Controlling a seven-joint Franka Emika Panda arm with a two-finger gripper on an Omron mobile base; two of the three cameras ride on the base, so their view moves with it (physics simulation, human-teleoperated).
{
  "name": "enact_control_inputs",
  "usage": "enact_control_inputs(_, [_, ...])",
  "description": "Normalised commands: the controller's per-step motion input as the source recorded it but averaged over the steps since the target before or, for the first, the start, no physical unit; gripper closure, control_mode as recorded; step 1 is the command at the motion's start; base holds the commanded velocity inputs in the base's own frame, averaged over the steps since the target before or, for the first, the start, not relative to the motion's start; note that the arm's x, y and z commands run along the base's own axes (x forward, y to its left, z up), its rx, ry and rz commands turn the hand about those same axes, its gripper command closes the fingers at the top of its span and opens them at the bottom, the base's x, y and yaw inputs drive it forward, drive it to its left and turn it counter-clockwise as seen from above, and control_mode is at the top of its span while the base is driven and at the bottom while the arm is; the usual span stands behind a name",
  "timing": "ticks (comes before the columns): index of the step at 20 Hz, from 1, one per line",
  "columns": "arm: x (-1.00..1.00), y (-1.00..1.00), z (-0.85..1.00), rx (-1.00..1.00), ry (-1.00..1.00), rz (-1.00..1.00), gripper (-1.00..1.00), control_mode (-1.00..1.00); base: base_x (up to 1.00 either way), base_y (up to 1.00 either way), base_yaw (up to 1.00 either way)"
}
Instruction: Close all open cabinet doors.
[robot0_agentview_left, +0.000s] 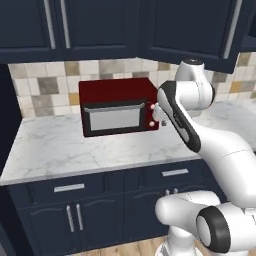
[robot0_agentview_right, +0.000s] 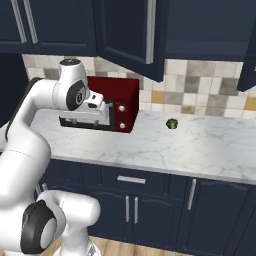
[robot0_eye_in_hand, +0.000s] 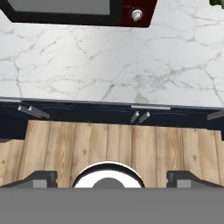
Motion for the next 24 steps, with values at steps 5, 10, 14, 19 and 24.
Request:
enact_control_inputs(5, [0.0, 0.0, 0.0, 0.0, 0.0, 0.0, -1.0, 1.0, -0.27, -0.38, 0.0])
enact_control_inputs(10, [0.0, 0.0, 0.0, 0.0, 0.0, 0.0, -1.0, 1.0, -0.12, -0.43, 0.0])
enact_control_inputs(14, [0.0, 0.0, 0.0, 0.0, 0.0, 0.0, -1.0, 1.0, -0.01, -0.49, 0.0])
enact_control_inputs(19, [0.0, 0.0, 0.0, 0.0, 0.0, 0.0, -1.0, 1.0, 0.0, -0.51, -0.01])
enact_control_inputs(24, [0.0, 0.0, 0.0, 0.0, 0.0, 0.0, -1.0, 1.0, 0.0, -0.53, -0.01])
